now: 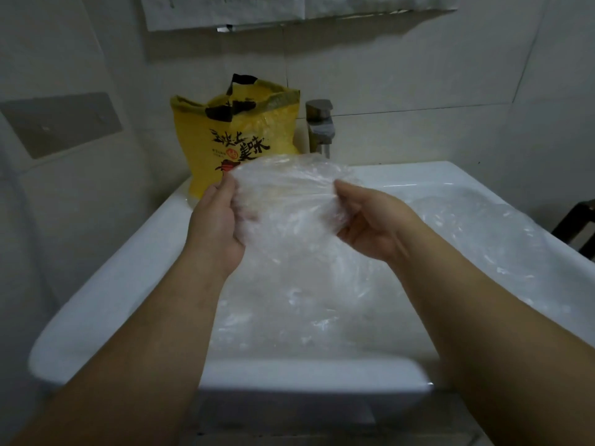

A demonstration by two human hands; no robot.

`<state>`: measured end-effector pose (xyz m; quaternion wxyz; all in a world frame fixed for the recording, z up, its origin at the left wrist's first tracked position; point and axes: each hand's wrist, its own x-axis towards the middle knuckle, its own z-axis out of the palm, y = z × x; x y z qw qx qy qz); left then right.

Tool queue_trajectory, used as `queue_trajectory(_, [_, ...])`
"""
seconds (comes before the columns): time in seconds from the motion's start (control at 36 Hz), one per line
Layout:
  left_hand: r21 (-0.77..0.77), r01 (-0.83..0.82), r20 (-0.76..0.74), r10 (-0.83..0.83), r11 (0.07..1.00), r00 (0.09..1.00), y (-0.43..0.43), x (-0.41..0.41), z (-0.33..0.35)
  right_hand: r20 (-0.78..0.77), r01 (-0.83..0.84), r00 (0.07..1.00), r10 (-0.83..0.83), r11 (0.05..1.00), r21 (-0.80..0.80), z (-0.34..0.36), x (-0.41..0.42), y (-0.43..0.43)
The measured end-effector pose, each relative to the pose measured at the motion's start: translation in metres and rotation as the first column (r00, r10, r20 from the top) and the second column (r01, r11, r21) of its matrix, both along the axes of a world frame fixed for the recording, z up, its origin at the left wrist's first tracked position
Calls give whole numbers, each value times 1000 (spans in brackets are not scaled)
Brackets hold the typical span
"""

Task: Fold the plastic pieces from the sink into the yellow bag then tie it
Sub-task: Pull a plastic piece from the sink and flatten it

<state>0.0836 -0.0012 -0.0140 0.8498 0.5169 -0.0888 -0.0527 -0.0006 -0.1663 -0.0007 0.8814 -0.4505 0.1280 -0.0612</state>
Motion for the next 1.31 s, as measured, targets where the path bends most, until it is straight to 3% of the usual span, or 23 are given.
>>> queue_trajectory(0.08, [2, -45, -7, 45, 999, 999, 0, 4, -2, 27, 120, 991, -129, 969, 214, 2, 2, -8])
queue_trajectory(0.19, [18, 11, -15, -11, 1000, 1000, 0, 5, -5, 53, 123, 990, -129, 987, 105, -2, 4, -6])
queue_trajectory(0.36, [-24, 176, -129, -178, 984, 976, 8, 4, -2, 29, 222, 973, -228, 967, 126, 0, -1, -13])
queue_trajectory(0.53, [45, 156, 60, -159, 987, 985, 9, 0, 1, 149, 229, 956, -255, 958, 170, -2, -5, -22])
queue_trajectory(0.64, [274, 30, 151, -73, 961, 986, 12, -1, -5, 137, 187, 973, -184, 982, -7, 2, -7, -21])
queue_trajectory(0.69, [392, -90, 245, -9, 915, 970, 14, 0, -9, 134, 167, 981, -142, 965, -202, -1, -7, -20])
queue_trajectory(0.75, [457, -190, 327, 34, 869, 945, 15, 1, -12, 83, 193, 981, -174, 884, -426, -5, -6, -21])
queue_trajectory(0.81, [505, -274, 384, 72, 819, 921, 15, 0, -13, 44, 206, 972, -232, 745, -635, -8, -5, -21])
queue_trajectory(0.86, [530, -309, 393, 94, 790, 915, 16, 0, -15, 27, 196, 964, -266, 636, -746, -11, -4, -24])
queue_trajectory(0.89, [541, -306, 381, 96, 783, 920, 16, 1, -15, 19, 191, 962, -271, 627, -755, -12, -3, -26])
queue_trajectory(0.94, [524, -232, 298, 79, 819, 951, 17, 3, -12, 10, 198, 960, -280, 652, -732, -10, -4, -26])
queue_trajectory(1.0, [371, -67, 136, 17, 926, 991, 16, 2, -5, 19, 216, 960, -278, 697, -684, -8, -3, -27])
queue_trajectory(1.06, [161, 86, 30, -92, 983, 995, 15, 4, -1, 28, 230, 966, -257, 805, -547, -6, -2, -26])
queue_trajectory(1.11, [64, 169, 15, -170, 984, 985, 13, 3, 1, 69, 212, 977, -201, 900, -381, -4, -2, -24])
queue_trajectory(1.17, [102, 131, 24, -134, 986, 991, 10, -1, 0, 139, 168, 981, -132, 942, -291, -2, -4, -20])
queue_trajectory(1.25, [312, -56, 81, 32, 948, 996, 7, -4, -5, 183, 205, 971, -154, 930, -306, -3, -4, -16])
queue_trajectory(1.31, [370, -109, 105, 76, 923, 992, 7, -3, -8, 187, 237, 965, -184, 917, -321, -4, -3, -16])
